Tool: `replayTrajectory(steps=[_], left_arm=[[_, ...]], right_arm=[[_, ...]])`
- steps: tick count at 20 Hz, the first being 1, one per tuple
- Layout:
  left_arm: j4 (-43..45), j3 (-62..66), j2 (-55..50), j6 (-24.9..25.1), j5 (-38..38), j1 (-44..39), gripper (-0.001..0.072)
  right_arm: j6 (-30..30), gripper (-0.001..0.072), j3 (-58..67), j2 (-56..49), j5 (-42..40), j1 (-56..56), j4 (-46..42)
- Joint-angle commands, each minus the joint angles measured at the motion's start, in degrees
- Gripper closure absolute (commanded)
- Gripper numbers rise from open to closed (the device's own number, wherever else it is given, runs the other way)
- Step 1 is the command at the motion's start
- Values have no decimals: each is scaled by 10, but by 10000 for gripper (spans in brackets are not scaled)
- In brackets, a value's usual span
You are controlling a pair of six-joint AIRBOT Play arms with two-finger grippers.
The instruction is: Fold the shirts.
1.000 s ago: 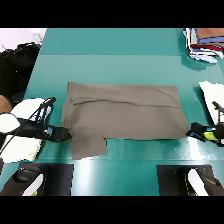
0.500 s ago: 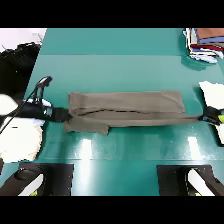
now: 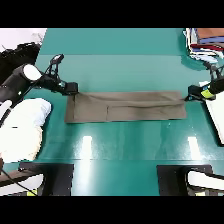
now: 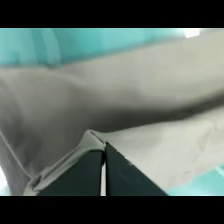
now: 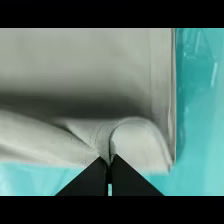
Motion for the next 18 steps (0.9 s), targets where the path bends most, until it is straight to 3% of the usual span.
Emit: replayTrajectory(steps=[1, 2, 3, 4, 5, 7, 12, 13, 14, 15, 16, 18], left_arm=[[20, 34, -25, 1, 36, 1, 680], [20, 34, -26, 0, 35, 1, 680], [20, 34, -25, -1, 32, 1, 649], [19, 34, -25, -3, 31, 0, 318], [19, 34, -25, -12, 28, 1, 31], [19, 36, -23, -14, 13, 0, 100], [-11, 35, -24, -14, -32, 0, 104], [-24, 35, -24, -14, -34, 0, 106], [-35, 35, -24, -14, -35, 0, 329], [-44, 35, -24, -9, -33, 0, 613], [-49, 35, -24, -5, -25, 0, 670], [-73, 35, -24, -5, -11, 0, 671]], right_arm=[[0, 693, 65, -66, -5, -14, 61], [0, 692, 75, -77, -5, -22, 79], [0, 646, 80, -86, -3, -31, 92], [-1, 386, 82, -92, -4, -41, 103], [-10, 275, 81, -96, -3, -51, 114], [-37, 274, 70, -96, 3, -78, 126], [-80, 244, -7, -96, 22, -153, 128], [-89, 191, -27, -97, 14, -161, 130], [-98, 180, -47, -97, 1, -165, 132], [-109, 179, -61, -100, -8, -166, 147], [-120, 180, -69, -109, -9, -166, 174], [-133, 180, -79, -130, -8, -163, 230]])
